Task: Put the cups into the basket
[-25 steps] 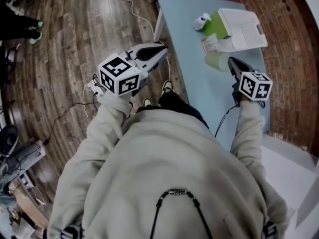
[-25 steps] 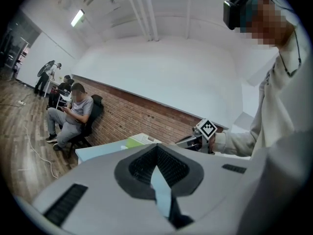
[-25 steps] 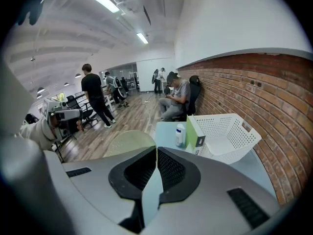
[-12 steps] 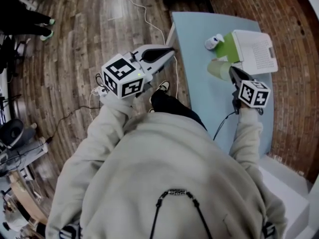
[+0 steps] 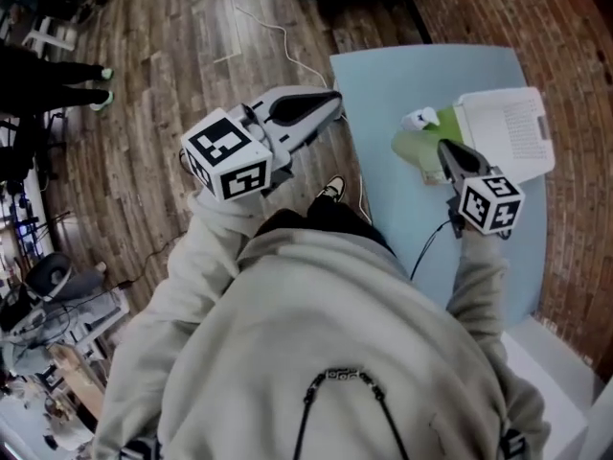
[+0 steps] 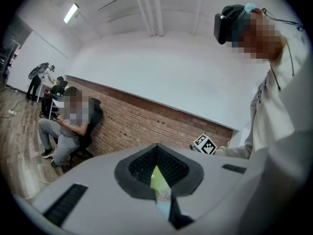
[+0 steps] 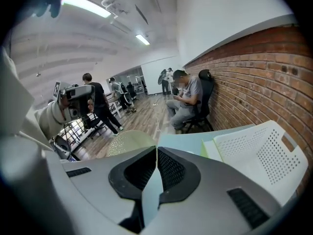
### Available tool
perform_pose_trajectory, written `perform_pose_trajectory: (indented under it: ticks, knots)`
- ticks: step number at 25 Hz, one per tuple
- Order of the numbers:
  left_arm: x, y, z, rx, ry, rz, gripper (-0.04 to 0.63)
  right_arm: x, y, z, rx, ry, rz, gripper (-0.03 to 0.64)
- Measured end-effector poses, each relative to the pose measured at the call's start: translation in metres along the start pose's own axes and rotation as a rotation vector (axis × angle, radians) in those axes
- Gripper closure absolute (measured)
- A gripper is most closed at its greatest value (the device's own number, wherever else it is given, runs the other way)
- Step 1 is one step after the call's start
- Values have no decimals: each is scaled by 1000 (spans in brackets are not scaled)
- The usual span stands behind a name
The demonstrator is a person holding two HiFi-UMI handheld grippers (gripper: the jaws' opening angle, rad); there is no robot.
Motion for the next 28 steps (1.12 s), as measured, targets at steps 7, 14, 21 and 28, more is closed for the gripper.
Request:
perform_pose_trajectory:
  ticks: [7,14,21,28]
  knots:
    - [-35,-59,30,109,-28,53,600,-27,1,-8,11,-48,-46,592]
    - [-57,-137,37,316,-97,140,598,-37,10,-14,57,-163,-118,593]
    - [-99,-205,34,529,-197,190,598,-46,20,-20,164,-279,-151,592]
    - [-115,-268,1,695,-291,248,598,-24,88,-53,381,-430,-242,592]
Point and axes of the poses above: the fingertips, and each gripper's own axes: y backward along the fingers, z to its left, x out of its underside, the point moved 5 cm from there along y, backward along the fingers, and after that the axes turned 14 degrees about z, right-handed, at the moved point
